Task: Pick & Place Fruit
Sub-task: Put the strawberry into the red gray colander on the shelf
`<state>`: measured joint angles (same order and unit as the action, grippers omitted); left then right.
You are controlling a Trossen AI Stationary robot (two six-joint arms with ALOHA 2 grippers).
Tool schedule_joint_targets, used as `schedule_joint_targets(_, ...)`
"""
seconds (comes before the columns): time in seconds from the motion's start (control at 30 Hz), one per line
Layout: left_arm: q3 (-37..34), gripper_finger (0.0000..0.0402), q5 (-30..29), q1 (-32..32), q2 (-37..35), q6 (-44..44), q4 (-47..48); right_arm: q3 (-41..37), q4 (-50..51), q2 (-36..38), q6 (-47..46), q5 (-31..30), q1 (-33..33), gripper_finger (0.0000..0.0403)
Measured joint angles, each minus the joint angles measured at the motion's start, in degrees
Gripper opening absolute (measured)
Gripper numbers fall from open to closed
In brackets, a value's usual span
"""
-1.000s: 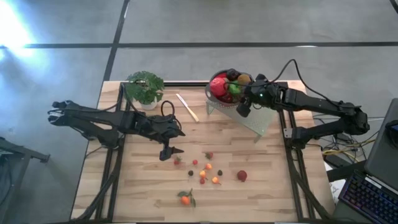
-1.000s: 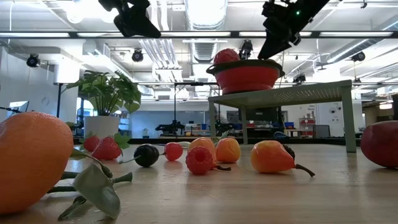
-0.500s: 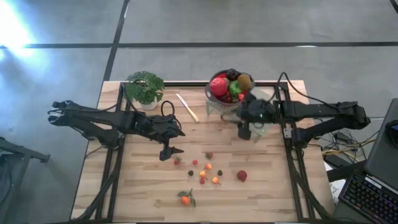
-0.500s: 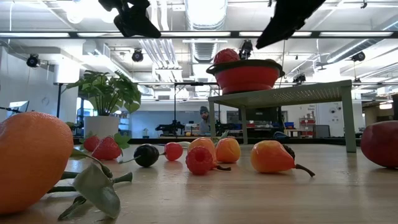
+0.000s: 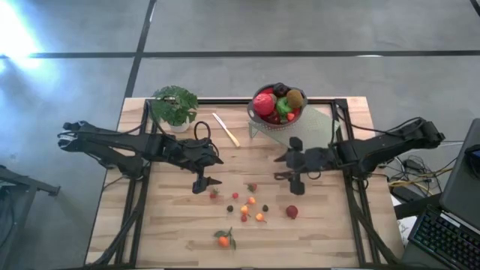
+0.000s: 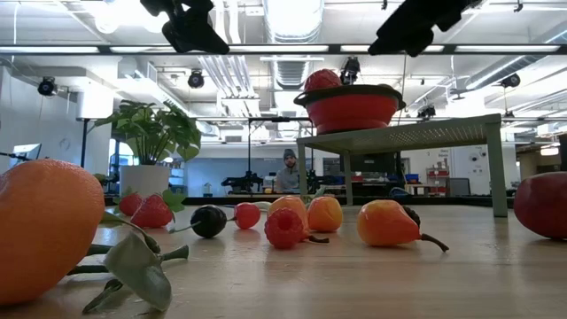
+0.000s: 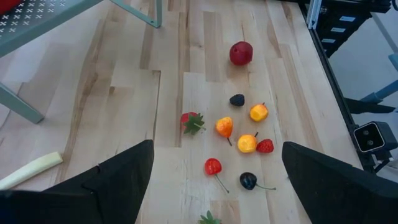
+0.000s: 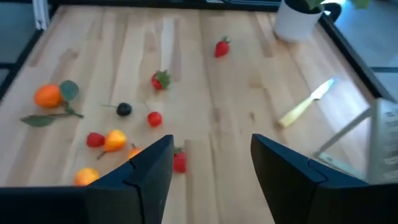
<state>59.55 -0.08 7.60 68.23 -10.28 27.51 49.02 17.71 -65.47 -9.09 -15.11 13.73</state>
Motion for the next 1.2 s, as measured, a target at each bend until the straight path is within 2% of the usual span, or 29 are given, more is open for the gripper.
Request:
schedule_joint_targets(0.23, 0.00, 0.0360, 0.02, -0.02, 0.00, 0.00, 0.00, -7.06, -9.65, -1.36, -1.59, -0.02, 0.92, 0.0210)
schedule_joint_targets(0.37, 0.00, 0.0360, 0.01, -0.01, 0.00, 0.00, 0.00, -8.44, -12.79, -5.62, -2.55, 0.02, 0.92, 0.0214)
schedule_joint_targets(0.77, 0.00, 0.0360, 0.02, -0.02, 0.02, 0.00, 0.00, -5.95, -20.26, -22.59, 0.03, 0.12, 1.03, 0.0235)
schedule_joint_targets(1.2, 0.00, 0.0360, 0.00, -0.01, 0.02, 0.00, 0.00, -1.73, -23.09, -32.65, 1.57, 0.07, 0.88, 0.0244)
